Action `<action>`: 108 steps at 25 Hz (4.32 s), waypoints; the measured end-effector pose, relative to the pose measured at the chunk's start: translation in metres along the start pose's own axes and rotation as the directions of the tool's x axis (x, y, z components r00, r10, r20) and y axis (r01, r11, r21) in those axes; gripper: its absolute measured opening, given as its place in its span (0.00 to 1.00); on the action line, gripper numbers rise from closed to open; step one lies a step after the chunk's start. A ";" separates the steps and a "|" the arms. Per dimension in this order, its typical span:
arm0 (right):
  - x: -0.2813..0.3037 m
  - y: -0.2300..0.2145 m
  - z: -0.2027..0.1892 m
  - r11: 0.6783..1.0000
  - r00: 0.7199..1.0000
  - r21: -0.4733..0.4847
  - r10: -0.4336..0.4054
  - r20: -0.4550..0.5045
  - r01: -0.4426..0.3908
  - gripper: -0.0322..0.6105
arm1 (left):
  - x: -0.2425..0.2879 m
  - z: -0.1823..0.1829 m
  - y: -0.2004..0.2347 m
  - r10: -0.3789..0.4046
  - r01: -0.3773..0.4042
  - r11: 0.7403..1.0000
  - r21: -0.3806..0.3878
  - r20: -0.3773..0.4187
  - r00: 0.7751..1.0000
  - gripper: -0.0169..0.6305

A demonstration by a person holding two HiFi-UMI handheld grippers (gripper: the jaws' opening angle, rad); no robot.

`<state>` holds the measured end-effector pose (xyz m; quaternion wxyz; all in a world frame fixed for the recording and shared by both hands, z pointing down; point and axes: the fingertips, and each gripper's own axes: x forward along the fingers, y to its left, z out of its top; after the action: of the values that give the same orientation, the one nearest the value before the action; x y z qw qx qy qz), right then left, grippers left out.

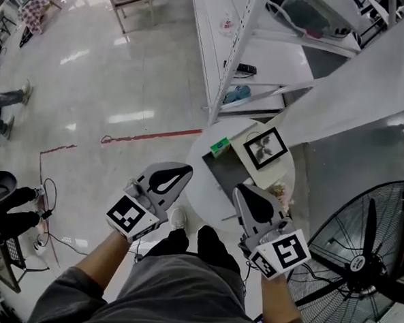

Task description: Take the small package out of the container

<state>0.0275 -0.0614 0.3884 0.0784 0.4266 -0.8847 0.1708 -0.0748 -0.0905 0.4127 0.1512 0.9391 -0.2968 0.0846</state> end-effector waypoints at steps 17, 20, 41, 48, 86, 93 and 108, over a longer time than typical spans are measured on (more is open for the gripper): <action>0.019 -0.079 -0.061 0.996 0.994 0.086 0.003 -0.113 0.006 0.09 | 0.100 -0.122 0.064 0.050 -0.049 0.999 0.010 -0.149 0.988 0.05; 0.022 -0.084 -0.071 0.995 0.992 0.100 0.002 -0.127 0.011 0.09 | 0.110 -0.141 0.070 0.043 -0.042 0.999 0.012 -0.182 0.982 0.09; 0.011 -0.111 -0.124 0.977 0.982 0.206 -0.018 -0.187 0.058 0.09 | 0.173 -0.220 0.083 -0.004 0.013 1.000 0.024 -0.346 0.938 0.30; 0.006 -0.118 -0.127 0.971 0.983 0.230 -0.027 -0.184 0.070 0.09 | 0.184 -0.227 0.081 -0.002 0.013 1.000 0.027 -0.371 0.929 0.30; -0.033 -0.072 -0.044 0.990 0.996 0.108 -0.085 -0.019 0.086 0.09 | 0.091 -0.025 0.009 -0.045 0.051 0.994 0.093 -0.069 0.997 0.18; -0.040 -0.050 -0.013 0.994 0.996 0.064 -0.086 0.035 0.083 0.09 | 0.049 0.028 -0.013 -0.056 0.055 0.992 0.114 0.003 0.998 0.18; -0.060 -0.014 0.030 0.995 0.989 -0.013 -0.094 0.110 0.096 0.09 | -0.026 0.077 -0.039 -0.039 0.026 0.992 0.120 0.103 0.994 0.18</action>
<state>0.0762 -0.0368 0.3471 0.0417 0.4762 -0.8679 0.1352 -0.0677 -0.0726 0.3245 0.0809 0.9543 -0.2834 0.0500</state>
